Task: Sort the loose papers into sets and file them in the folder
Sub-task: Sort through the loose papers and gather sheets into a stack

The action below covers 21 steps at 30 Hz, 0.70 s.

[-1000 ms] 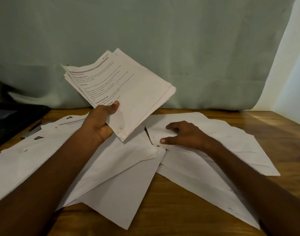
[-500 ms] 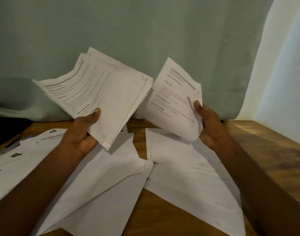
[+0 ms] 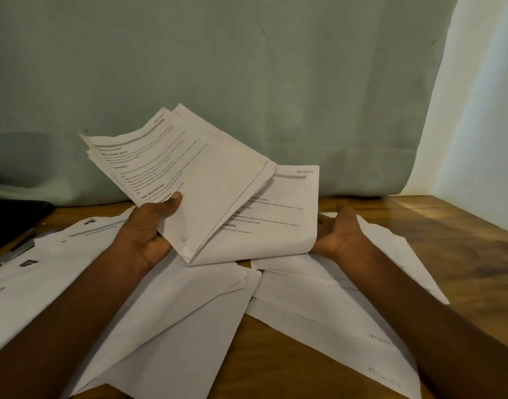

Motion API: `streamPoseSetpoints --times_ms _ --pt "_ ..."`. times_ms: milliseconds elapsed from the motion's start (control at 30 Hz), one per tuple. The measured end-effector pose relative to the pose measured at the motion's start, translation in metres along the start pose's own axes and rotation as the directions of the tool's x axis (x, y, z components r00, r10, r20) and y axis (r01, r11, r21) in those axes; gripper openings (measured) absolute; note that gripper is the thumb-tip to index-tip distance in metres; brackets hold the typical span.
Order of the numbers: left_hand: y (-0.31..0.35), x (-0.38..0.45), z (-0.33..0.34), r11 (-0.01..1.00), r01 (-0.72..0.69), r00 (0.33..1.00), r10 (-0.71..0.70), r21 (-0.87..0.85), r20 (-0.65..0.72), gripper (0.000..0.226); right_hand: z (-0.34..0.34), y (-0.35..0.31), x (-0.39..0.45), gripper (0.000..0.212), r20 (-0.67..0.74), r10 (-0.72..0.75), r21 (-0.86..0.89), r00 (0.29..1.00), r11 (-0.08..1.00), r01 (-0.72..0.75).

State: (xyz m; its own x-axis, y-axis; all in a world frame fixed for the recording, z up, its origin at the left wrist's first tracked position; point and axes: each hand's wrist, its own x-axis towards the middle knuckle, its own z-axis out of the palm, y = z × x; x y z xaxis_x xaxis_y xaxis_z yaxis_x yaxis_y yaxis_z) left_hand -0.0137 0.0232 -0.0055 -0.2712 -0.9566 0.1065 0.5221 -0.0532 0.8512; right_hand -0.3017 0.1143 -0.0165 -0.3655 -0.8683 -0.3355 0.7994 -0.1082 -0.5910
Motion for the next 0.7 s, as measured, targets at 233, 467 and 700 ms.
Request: streamPoseSetpoints --times_ms 233,467,700 --pt "-0.010 0.006 -0.005 0.999 0.031 0.999 -0.032 -0.036 -0.027 0.021 0.010 -0.004 -0.015 0.050 0.380 -0.182 -0.308 0.907 0.900 0.309" --pt "0.027 0.004 -0.009 0.984 -0.089 0.992 0.074 -0.152 -0.099 0.038 0.020 0.021 -0.022 0.017 0.438 -0.784 -0.571 0.440 0.135 0.810" --pt "0.098 -0.003 -0.053 0.994 -0.083 0.988 0.072 -0.075 -0.139 0.034 0.037 0.090 -0.064 0.047 0.986 -0.153 -0.139 0.065 -0.538 0.832"
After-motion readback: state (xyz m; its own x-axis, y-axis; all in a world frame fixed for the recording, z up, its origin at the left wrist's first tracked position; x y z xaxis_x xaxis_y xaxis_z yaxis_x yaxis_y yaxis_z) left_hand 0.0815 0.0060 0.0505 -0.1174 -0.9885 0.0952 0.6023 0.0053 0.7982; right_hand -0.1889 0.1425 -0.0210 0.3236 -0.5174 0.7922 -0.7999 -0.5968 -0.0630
